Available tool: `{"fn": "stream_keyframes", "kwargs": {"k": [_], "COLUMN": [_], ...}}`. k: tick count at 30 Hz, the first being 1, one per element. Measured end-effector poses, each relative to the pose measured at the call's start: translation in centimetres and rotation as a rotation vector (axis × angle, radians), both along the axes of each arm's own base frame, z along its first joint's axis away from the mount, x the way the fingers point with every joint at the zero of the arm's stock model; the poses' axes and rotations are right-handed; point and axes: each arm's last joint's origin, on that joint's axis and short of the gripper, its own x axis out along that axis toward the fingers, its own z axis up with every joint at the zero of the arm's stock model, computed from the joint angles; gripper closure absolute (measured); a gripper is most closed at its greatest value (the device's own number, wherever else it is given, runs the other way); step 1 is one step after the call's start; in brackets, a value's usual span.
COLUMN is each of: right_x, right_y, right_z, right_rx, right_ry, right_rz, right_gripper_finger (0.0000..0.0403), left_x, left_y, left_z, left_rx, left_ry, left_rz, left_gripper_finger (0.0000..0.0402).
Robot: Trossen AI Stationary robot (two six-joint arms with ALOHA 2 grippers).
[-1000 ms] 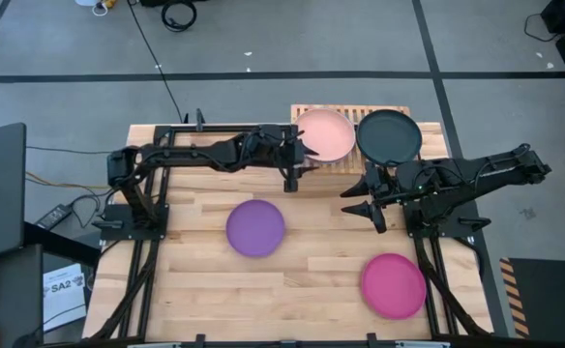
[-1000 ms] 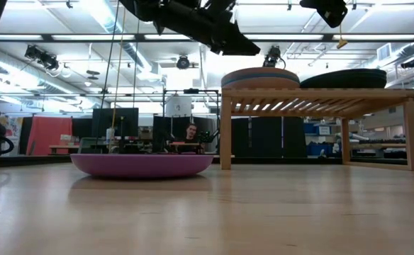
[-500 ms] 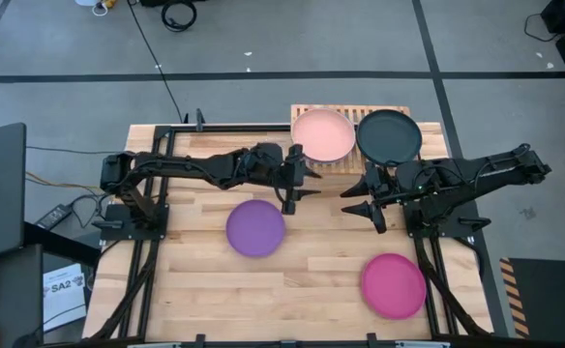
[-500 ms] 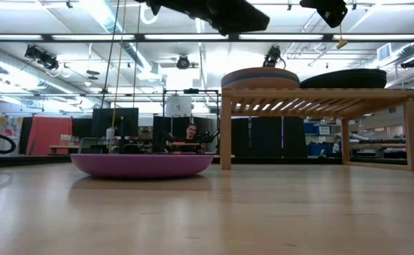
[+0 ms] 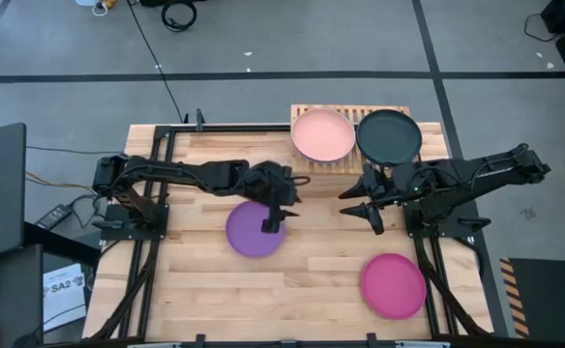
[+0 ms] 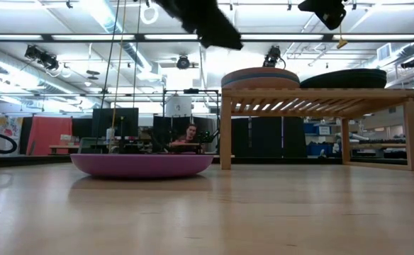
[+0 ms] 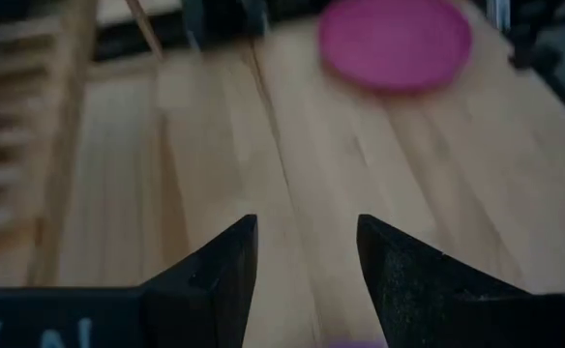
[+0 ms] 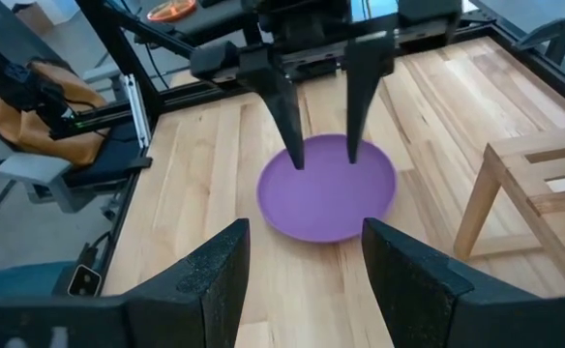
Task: Place and stack plates onto a shelf
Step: Stack the violet plate on top of the light orange plate on the shelf
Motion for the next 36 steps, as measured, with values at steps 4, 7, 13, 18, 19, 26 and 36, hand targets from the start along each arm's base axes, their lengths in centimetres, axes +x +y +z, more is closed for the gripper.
{"fn": "stream_keyframes", "kwargs": {"k": [4, 7, 13, 18, 19, 26, 36], "right_x": [0.1, 0.1, 0.2, 0.3, 0.3, 0.3, 0.3], "right_y": [0.0, 0.0, 0.1, 0.1, 0.1, 0.1, 0.1], "right_z": [0.0, -0.1, -0.2, -0.3, -0.3, -0.3, -0.3], "right_rx": [0.0, -0.001, -0.002, -0.003, -0.003, -0.003, -0.004], "right_ry": [0.001, 0.004, 0.01, 0.016, 0.014, 0.016, 0.016], "right_rz": [0.0, 0.0, 0.0, 0.0, 0.0, 0.0, 0.0], "right_gripper_finger": [0.0197, 0.0197, 0.0197, 0.0197, 0.0197, 0.0197, 0.0197], "left_x": [-1.4, -2.3, -4.1, -4.8, -5.0, -5.9, -8.0], "left_y": [0.0, 0.3, 1.5, 3.3, 3.7, 6.4, 7.7], "left_z": [-0.9, -1.6, -2.9, -4.0, -4.3, -7.3, -12.3], "left_rx": [-0.009, 0.008, 0.073, 0.071, 0.068, 0.029, -0.041], "left_ry": [0.17, 0.292, 0.523, 0.588, 0.598, 0.593, 0.594], "left_rz": [0.009, 0.052, 0.137, 0.197, 0.208, 0.31, 0.394], "left_gripper_finger": [0.0217, 0.0217, 0.0217, 0.0217, 0.0217, 0.0217, 0.0217]}}
